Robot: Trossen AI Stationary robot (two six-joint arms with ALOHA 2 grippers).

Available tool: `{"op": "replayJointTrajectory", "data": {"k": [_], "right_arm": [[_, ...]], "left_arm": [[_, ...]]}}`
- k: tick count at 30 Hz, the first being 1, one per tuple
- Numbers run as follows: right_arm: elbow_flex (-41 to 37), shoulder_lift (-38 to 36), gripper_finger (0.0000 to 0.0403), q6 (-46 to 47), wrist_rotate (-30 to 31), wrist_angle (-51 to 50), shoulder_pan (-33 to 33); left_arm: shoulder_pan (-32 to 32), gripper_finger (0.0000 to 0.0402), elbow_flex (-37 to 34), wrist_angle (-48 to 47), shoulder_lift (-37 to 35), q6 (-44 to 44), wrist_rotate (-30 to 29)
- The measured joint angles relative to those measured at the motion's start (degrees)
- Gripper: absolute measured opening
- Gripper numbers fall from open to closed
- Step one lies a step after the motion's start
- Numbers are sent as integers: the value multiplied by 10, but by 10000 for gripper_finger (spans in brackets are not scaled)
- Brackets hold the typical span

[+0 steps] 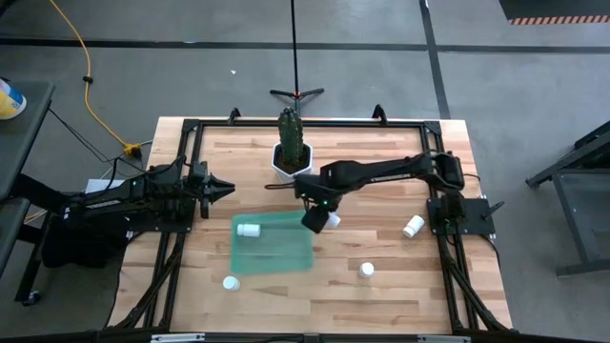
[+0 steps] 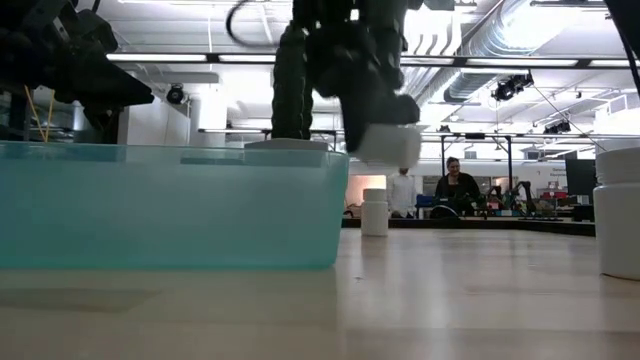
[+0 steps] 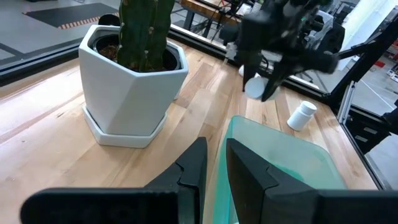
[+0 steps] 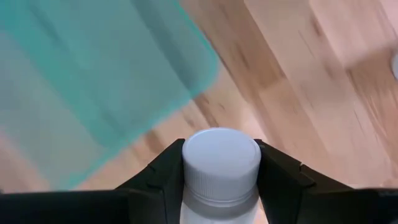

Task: Pick and place pill bottles into a basket
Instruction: Put the white pill bottle into the green bin

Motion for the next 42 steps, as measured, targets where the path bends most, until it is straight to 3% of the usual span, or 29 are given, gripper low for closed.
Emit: {"op": "replayJointTrajectory", "data": {"k": [15,33,42], "right_arm": [[0,-20,149,-87,58,207,47],[0,-19,149,-167,154,371,105],[-1,27,149,-168,173,488,124]], "left_arm": [[0,97,0,-2,0,-2,0],[0,97,0,-4,0,-2,0],[0,97,0,-19,0,-2,-5]]}}
